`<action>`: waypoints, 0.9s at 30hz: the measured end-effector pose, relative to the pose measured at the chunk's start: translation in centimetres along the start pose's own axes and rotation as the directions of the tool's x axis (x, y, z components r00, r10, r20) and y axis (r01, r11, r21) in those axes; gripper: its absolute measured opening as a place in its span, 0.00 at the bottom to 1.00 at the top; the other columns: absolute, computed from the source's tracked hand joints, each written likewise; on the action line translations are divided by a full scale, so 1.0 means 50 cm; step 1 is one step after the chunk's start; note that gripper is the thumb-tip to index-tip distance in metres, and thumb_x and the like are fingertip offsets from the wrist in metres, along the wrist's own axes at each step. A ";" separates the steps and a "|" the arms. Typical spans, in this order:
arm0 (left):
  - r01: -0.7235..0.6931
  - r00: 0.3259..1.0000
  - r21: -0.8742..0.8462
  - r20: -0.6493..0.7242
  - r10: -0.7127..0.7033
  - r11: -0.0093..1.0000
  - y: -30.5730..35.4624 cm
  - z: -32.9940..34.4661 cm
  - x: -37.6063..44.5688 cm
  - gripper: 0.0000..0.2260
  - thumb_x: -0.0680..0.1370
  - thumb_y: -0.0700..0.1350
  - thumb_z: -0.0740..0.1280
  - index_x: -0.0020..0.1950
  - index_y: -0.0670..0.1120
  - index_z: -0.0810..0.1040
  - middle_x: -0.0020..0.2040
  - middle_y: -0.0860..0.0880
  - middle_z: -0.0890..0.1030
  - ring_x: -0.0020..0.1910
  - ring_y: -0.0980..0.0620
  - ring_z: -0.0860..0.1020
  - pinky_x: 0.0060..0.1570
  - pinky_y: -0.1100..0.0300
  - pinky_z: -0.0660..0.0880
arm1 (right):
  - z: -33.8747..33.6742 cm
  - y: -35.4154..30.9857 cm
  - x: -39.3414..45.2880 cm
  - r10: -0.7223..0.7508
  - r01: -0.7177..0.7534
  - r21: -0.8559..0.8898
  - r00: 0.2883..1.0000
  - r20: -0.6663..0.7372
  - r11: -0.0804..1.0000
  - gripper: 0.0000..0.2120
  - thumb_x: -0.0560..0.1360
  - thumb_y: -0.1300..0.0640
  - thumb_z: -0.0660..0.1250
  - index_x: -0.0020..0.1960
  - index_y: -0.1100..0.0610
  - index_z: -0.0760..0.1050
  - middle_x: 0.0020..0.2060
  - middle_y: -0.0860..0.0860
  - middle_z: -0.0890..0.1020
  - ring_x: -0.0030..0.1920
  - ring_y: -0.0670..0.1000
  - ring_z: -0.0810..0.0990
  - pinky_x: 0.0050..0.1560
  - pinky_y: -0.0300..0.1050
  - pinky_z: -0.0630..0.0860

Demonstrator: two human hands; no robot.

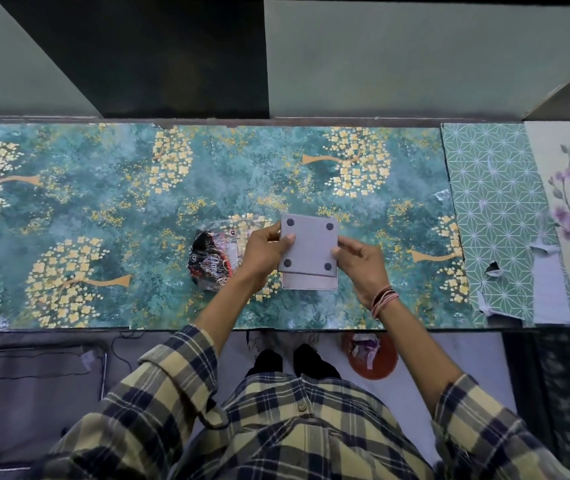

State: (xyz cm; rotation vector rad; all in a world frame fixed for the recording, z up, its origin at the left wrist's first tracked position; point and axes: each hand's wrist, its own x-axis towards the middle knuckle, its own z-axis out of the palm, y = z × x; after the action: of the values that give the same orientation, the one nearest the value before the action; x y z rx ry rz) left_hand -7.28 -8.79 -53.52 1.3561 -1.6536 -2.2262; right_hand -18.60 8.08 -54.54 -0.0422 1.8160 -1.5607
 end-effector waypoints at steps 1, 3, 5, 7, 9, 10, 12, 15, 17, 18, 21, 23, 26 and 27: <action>-0.014 1.000 0.089 0.004 0.014 0.996 -0.004 0.000 -0.002 0.14 0.81 0.37 0.68 0.66 0.42 0.80 0.51 0.43 0.84 0.49 0.46 0.82 0.44 0.54 0.82 | -0.006 0.010 0.001 0.011 -0.011 -0.026 1.000 -0.022 1.000 0.15 0.77 0.72 0.67 0.63 0.67 0.80 0.55 0.59 0.85 0.50 0.53 0.85 0.49 0.47 0.85; -0.015 1.000 0.216 0.016 0.012 0.976 -0.004 -0.001 -0.008 0.14 0.81 0.36 0.67 0.67 0.43 0.80 0.41 0.48 0.79 0.45 0.48 0.80 0.43 0.58 0.78 | -0.015 0.025 0.002 0.039 -0.044 -0.074 0.997 -0.068 0.996 0.16 0.77 0.71 0.68 0.64 0.68 0.79 0.58 0.61 0.84 0.53 0.58 0.85 0.54 0.56 0.84; -0.022 1.000 0.309 0.004 0.022 0.951 -0.005 0.000 -0.014 0.13 0.80 0.36 0.67 0.64 0.43 0.82 0.38 0.47 0.78 0.41 0.48 0.79 0.44 0.57 0.76 | -0.020 0.036 0.002 0.040 -0.055 -0.135 0.993 -0.110 0.989 0.16 0.76 0.70 0.70 0.63 0.67 0.81 0.57 0.62 0.85 0.55 0.60 0.86 0.56 0.61 0.83; -0.022 0.994 0.378 -0.091 0.061 0.925 -0.007 0.007 -0.020 0.07 0.78 0.36 0.71 0.54 0.42 0.85 0.40 0.44 0.82 0.41 0.46 0.82 0.43 0.53 0.80 | -0.019 0.041 0.000 0.004 -0.037 -0.212 0.988 -0.157 0.977 0.15 0.75 0.69 0.71 0.61 0.65 0.82 0.52 0.60 0.87 0.53 0.59 0.86 0.56 0.60 0.83; 0.016 0.973 0.389 -0.218 0.075 0.921 -0.017 0.014 -0.023 0.05 0.74 0.36 0.76 0.41 0.43 0.83 0.40 0.42 0.84 0.42 0.43 0.84 0.48 0.44 0.83 | -0.012 0.039 -0.003 -0.023 -0.033 -0.260 0.977 -0.211 0.965 0.14 0.74 0.68 0.73 0.59 0.65 0.84 0.48 0.59 0.88 0.51 0.58 0.87 0.57 0.59 0.83; 0.034 0.962 0.376 -0.264 0.072 0.926 -0.023 0.019 -0.024 0.07 0.73 0.36 0.77 0.38 0.43 0.81 0.40 0.42 0.83 0.42 0.44 0.84 0.49 0.43 0.83 | -0.008 0.038 -0.003 -0.038 -0.030 -0.284 0.972 -0.231 0.958 0.14 0.73 0.68 0.73 0.58 0.64 0.84 0.48 0.59 0.88 0.51 0.58 0.87 0.58 0.59 0.83; 0.051 0.946 0.352 -0.316 0.068 0.934 -0.029 0.025 -0.029 0.06 0.72 0.37 0.78 0.38 0.43 0.82 0.40 0.43 0.83 0.43 0.43 0.84 0.48 0.47 0.83 | 0.000 0.035 -0.004 -0.064 -0.029 -0.329 0.962 -0.267 0.944 0.12 0.73 0.68 0.73 0.57 0.64 0.85 0.49 0.60 0.88 0.53 0.58 0.86 0.60 0.57 0.82; 0.054 0.937 0.352 -0.342 0.074 0.934 -0.031 0.028 -0.036 0.03 0.72 0.37 0.78 0.43 0.40 0.86 0.42 0.44 0.84 0.43 0.45 0.84 0.47 0.54 0.81 | 0.009 0.031 -0.006 -0.078 -0.032 -0.352 0.953 -0.294 0.936 0.11 0.72 0.69 0.74 0.55 0.64 0.86 0.47 0.59 0.88 0.51 0.57 0.87 0.59 0.56 0.82; 0.065 0.933 0.330 -0.355 0.060 0.942 -0.034 0.027 -0.035 0.08 0.72 0.37 0.78 0.36 0.44 0.83 0.38 0.46 0.83 0.43 0.44 0.84 0.47 0.51 0.83 | 0.012 0.033 -0.004 -0.070 -0.043 -0.360 0.952 -0.297 0.932 0.09 0.72 0.69 0.74 0.52 0.64 0.86 0.41 0.55 0.87 0.48 0.57 0.87 0.57 0.57 0.83; 0.076 0.929 0.313 -0.367 0.046 0.947 -0.038 0.026 -0.032 0.12 0.72 0.36 0.78 0.32 0.47 0.80 0.36 0.48 0.82 0.43 0.43 0.84 0.48 0.49 0.83 | 0.013 0.033 -0.003 -0.062 -0.055 -0.366 0.952 -0.300 0.929 0.09 0.71 0.68 0.75 0.50 0.63 0.87 0.39 0.54 0.86 0.46 0.57 0.87 0.56 0.57 0.84; 0.104 0.923 0.263 -0.384 0.005 0.959 -0.046 0.025 -0.025 0.15 0.72 0.36 0.78 0.30 0.48 0.77 0.35 0.50 0.81 0.44 0.43 0.85 0.50 0.48 0.83 | 0.014 0.036 0.003 -0.039 -0.089 -0.383 0.948 -0.315 0.920 0.08 0.70 0.67 0.76 0.49 0.63 0.87 0.39 0.55 0.87 0.45 0.56 0.87 0.55 0.56 0.84; 0.107 0.924 0.238 -0.382 -0.008 0.965 -0.053 0.024 -0.017 0.15 0.72 0.36 0.78 0.31 0.47 0.78 0.37 0.47 0.82 0.44 0.42 0.85 0.50 0.47 0.83 | 0.014 0.038 0.007 -0.025 -0.107 -0.393 0.949 -0.314 0.913 0.07 0.69 0.66 0.77 0.48 0.63 0.87 0.40 0.57 0.87 0.44 0.56 0.87 0.55 0.56 0.84; 0.115 0.925 0.222 -0.380 -0.023 0.968 -0.062 0.022 -0.006 0.13 0.72 0.36 0.79 0.33 0.47 0.79 0.42 0.43 0.84 0.46 0.41 0.85 0.50 0.46 0.84 | 0.013 0.040 0.015 -0.006 -0.131 -0.413 0.949 -0.314 0.901 0.08 0.69 0.65 0.78 0.48 0.63 0.87 0.41 0.58 0.88 0.44 0.57 0.87 0.54 0.56 0.84; 0.116 0.925 0.216 -0.379 -0.026 0.969 -0.064 0.022 -0.004 0.12 0.71 0.37 0.79 0.33 0.47 0.79 0.44 0.42 0.85 0.45 0.42 0.85 0.49 0.46 0.84 | 0.012 0.040 0.017 -0.003 -0.135 -0.423 0.950 -0.311 0.896 0.08 0.69 0.65 0.78 0.48 0.63 0.87 0.42 0.59 0.88 0.44 0.57 0.87 0.54 0.56 0.84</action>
State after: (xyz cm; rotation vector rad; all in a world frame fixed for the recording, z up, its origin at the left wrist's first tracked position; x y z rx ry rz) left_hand -6.52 -6.51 -55.88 1.7896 -1.7828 -1.6935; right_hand -18.06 7.72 -56.71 0.0530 2.3633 -1.1227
